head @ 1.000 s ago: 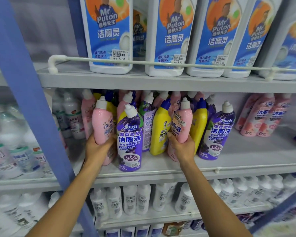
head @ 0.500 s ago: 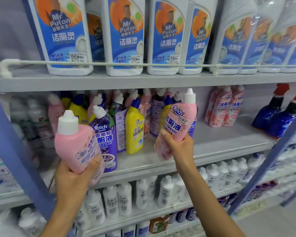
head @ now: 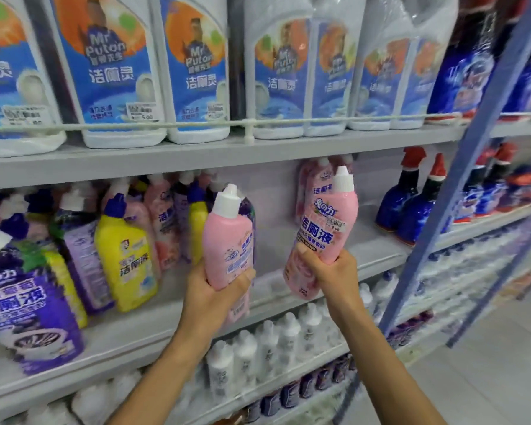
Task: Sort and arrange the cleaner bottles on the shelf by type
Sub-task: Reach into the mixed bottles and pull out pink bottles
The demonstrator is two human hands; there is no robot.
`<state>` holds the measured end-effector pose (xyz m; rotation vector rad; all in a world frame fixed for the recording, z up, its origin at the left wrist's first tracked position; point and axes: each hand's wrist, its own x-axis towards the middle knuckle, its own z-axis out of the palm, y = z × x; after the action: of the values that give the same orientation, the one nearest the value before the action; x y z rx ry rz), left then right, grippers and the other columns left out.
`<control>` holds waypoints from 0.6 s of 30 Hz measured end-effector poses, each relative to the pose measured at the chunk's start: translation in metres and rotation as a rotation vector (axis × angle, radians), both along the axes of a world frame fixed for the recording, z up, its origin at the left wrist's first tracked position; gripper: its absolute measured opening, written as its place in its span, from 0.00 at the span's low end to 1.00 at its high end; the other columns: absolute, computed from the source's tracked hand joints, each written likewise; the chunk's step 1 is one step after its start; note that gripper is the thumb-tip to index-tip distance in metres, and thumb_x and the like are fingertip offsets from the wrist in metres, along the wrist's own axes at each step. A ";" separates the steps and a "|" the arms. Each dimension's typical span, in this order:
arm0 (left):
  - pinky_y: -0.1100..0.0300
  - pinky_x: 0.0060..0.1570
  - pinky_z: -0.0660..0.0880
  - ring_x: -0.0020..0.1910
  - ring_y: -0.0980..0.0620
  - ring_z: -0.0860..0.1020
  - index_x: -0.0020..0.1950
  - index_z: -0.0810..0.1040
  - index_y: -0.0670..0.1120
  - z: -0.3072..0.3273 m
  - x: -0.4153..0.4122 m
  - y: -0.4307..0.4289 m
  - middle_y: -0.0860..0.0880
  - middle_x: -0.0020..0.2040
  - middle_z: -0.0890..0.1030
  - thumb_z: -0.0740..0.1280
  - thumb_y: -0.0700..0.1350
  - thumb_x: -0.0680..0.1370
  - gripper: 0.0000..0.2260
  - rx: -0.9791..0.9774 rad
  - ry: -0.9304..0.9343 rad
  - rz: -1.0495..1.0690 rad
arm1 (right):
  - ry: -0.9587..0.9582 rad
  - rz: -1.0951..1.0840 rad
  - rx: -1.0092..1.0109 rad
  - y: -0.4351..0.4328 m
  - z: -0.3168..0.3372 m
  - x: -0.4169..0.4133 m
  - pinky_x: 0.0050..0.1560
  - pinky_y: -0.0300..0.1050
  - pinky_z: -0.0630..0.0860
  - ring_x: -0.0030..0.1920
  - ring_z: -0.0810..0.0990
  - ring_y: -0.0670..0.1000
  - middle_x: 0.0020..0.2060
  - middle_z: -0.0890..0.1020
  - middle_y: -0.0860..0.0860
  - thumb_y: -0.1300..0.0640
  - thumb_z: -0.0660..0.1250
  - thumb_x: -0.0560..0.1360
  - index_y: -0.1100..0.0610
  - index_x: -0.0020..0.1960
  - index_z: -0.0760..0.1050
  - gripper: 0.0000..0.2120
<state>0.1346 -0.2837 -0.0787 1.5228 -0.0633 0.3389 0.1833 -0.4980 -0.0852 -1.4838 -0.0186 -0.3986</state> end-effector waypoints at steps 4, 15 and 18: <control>0.61 0.42 0.83 0.46 0.53 0.86 0.57 0.83 0.45 -0.001 0.046 -0.077 0.52 0.47 0.88 0.79 0.40 0.72 0.15 -0.016 0.042 -0.030 | -0.011 -0.005 -0.045 -0.076 0.001 0.032 0.49 0.47 0.85 0.47 0.88 0.51 0.45 0.89 0.51 0.57 0.79 0.73 0.57 0.52 0.85 0.09; 0.67 0.35 0.79 0.41 0.51 0.83 0.60 0.80 0.40 -0.019 0.189 -0.239 0.46 0.47 0.85 0.79 0.36 0.71 0.19 -0.066 0.124 0.103 | 0.036 0.099 -0.119 -0.208 -0.015 0.146 0.48 0.45 0.84 0.51 0.88 0.53 0.49 0.89 0.51 0.55 0.80 0.72 0.57 0.58 0.82 0.17; 0.66 0.35 0.77 0.42 0.51 0.83 0.59 0.79 0.44 -0.033 0.213 -0.253 0.47 0.48 0.85 0.79 0.39 0.71 0.19 -0.062 0.153 0.193 | 0.074 0.125 -0.171 -0.221 -0.028 0.174 0.47 0.45 0.84 0.51 0.87 0.55 0.49 0.88 0.52 0.56 0.79 0.73 0.56 0.58 0.81 0.16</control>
<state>0.3474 -0.5364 -0.1117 1.4917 0.2140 0.3728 0.3572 -0.7188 -0.1136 -1.6559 -0.0880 -0.2447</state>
